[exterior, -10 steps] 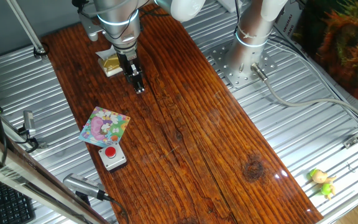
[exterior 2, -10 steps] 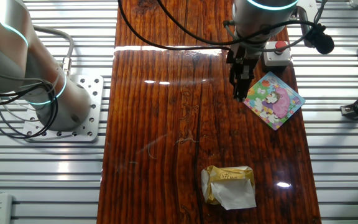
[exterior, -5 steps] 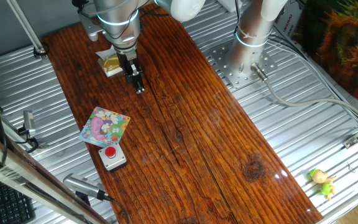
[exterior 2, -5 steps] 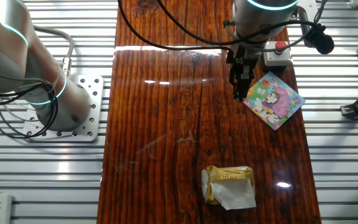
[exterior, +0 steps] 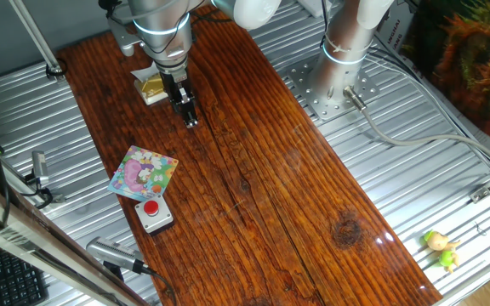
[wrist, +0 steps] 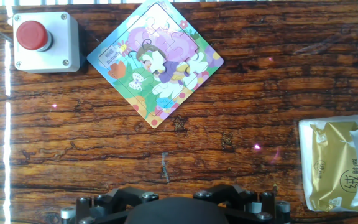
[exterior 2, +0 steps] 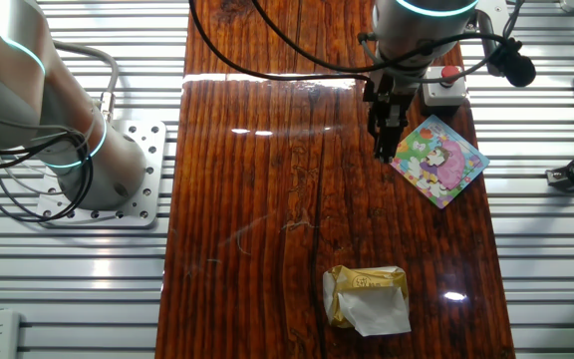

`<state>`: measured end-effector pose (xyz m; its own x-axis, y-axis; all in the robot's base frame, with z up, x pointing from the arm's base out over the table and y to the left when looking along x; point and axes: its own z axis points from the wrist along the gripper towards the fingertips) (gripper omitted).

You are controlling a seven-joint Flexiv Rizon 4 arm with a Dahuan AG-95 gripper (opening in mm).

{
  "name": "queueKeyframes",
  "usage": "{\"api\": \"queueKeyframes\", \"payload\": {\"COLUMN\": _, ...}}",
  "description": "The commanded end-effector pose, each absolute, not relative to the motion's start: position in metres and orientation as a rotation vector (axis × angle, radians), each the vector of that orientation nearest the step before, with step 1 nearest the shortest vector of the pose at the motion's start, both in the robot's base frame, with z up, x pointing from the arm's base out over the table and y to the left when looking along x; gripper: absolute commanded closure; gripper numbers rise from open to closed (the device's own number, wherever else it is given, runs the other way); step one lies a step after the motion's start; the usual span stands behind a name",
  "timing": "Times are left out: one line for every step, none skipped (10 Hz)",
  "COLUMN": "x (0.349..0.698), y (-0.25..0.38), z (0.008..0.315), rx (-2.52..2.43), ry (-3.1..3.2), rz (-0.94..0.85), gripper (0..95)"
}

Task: Assemble one piece of a puzzle

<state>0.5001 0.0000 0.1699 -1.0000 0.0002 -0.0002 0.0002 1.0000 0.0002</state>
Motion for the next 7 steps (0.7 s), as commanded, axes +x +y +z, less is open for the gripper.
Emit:
{"api": "queueKeyframes", "payload": {"x": 0.5001, "y": 0.0001, "z": 0.1702, "rx": -0.035, "ry": 3.064, "rz": -0.044, "gripper": 95.0}}
{"api": "queueKeyframes", "payload": {"x": 0.5004, "y": 0.0002, "z": 0.1704, "rx": -0.011, "ry": 3.063, "rz": 0.002, "gripper": 95.0}}
{"api": "queueKeyframes", "payload": {"x": 0.5008, "y": 0.0003, "z": 0.1706, "rx": -0.01, "ry": 3.063, "rz": -0.006, "gripper": 95.0}}
{"api": "queueKeyframes", "payload": {"x": 0.501, "y": 0.0003, "z": 0.1707, "rx": -0.004, "ry": 3.063, "rz": -0.008, "gripper": 95.0}}
{"api": "queueKeyframes", "payload": {"x": 0.501, "y": 0.0003, "z": 0.1707, "rx": 0.008, "ry": 3.055, "rz": -0.013, "gripper": 95.0}}
{"api": "queueKeyframes", "payload": {"x": 0.501, "y": 0.0004, "z": 0.1707, "rx": 0.016, "ry": 3.046, "rz": -0.02, "gripper": 95.0}}
{"api": "queueKeyframes", "payload": {"x": 0.501, "y": 0.0004, "z": 0.1707, "rx": 0.017, "ry": 3.044, "rz": -0.021, "gripper": 95.0}}
